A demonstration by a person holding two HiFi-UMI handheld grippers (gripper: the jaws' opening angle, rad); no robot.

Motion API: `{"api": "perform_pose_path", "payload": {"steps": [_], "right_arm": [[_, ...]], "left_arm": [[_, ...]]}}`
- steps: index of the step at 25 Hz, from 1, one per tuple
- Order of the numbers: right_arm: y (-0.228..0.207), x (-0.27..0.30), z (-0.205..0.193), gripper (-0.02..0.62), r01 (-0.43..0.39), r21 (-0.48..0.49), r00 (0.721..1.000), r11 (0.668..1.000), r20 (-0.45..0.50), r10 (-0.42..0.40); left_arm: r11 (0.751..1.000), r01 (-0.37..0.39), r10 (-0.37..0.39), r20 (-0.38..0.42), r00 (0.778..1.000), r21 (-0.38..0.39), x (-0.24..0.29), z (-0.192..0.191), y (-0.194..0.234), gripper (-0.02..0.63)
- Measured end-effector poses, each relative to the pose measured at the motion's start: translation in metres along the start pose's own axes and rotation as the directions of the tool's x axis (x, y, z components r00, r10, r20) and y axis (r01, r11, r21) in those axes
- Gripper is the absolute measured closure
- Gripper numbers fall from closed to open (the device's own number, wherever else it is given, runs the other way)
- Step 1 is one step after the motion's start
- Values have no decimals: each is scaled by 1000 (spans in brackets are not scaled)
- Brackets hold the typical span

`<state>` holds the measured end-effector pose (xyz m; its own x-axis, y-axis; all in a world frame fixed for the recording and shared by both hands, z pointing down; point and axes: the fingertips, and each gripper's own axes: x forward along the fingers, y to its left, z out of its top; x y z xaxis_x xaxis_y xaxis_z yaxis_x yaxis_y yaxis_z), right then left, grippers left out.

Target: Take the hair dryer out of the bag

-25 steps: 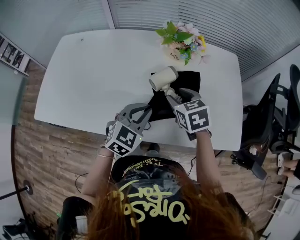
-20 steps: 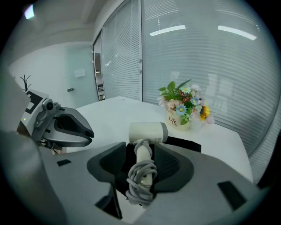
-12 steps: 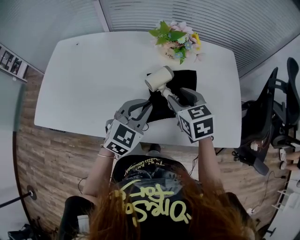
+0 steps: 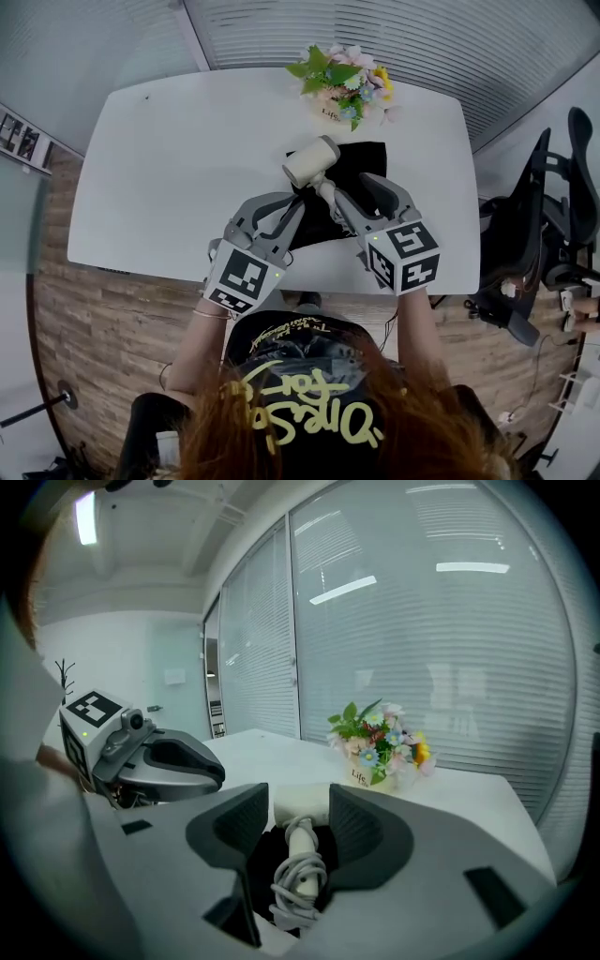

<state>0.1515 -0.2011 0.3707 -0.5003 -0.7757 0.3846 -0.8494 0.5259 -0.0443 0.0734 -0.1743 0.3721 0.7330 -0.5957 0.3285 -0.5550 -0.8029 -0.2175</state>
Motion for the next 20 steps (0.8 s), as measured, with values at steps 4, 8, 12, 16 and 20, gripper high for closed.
{"api": "perform_pose_path", "payload": {"steps": [4,8,12,16,20], "right_arm": [[3,-10,17,389,-12,-19,994,1000,110,14],[4,-20,30,391,-3,-56,983,998,184,13],[7,-27,37,391,-8,-76,975,997,222,24],[8,-37,49,424,-10,-72,958,997,285,30],[10,-47,62,483,-12,-72,940,997,340,36]], "left_arm": [[1000,-11,11,32,999,-2,0,11,2,574],[999,-38,39,87,995,-17,-3,27,7,574],[998,-61,64,126,990,-25,-6,38,10,574],[996,-77,81,163,983,-35,-10,49,13,574],[996,-89,93,197,976,-28,-15,60,14,589]]}}
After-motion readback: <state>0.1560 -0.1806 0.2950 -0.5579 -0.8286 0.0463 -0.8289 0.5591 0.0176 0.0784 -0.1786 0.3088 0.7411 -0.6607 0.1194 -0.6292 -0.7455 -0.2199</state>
